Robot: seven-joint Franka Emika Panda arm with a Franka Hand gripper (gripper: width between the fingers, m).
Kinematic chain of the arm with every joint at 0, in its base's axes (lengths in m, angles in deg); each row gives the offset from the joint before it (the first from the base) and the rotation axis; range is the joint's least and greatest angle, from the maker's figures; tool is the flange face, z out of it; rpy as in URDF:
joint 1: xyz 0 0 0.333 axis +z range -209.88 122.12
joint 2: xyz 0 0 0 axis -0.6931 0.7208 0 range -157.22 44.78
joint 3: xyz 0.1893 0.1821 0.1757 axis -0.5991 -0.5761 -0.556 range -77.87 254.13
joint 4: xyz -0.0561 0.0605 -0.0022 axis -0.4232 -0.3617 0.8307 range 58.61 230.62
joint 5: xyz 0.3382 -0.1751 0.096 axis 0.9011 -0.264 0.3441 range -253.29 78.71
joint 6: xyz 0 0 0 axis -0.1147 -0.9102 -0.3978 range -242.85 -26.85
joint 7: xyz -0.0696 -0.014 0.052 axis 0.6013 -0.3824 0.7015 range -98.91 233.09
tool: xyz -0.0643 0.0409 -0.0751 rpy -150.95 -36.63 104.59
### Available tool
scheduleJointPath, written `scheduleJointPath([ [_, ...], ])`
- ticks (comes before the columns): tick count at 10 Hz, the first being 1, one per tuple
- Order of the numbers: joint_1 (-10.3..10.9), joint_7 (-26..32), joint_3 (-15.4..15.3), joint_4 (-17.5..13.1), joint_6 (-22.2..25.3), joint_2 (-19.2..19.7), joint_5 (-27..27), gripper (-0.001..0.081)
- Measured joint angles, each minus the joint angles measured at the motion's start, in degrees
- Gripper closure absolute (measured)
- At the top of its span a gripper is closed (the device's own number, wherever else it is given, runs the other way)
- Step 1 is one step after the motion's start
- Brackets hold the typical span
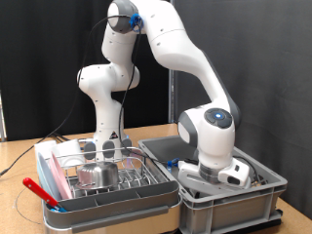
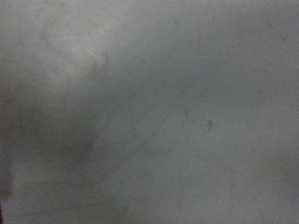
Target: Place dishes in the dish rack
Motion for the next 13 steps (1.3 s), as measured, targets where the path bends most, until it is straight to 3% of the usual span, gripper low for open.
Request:
scheduleJointPath([
  [5, -0.08, 0.87, -0.02, -0.4, 0.68, 0.36, 0.0, 0.0],
  [11, -0.24, 1.16, 0.35, -2.16, 9.73, 1.17, -2.32, 0.0],
  [13, -0.38, 1.9, 0.26, -1.71, 7.39, 1.11, -1.81, 0.0],
])
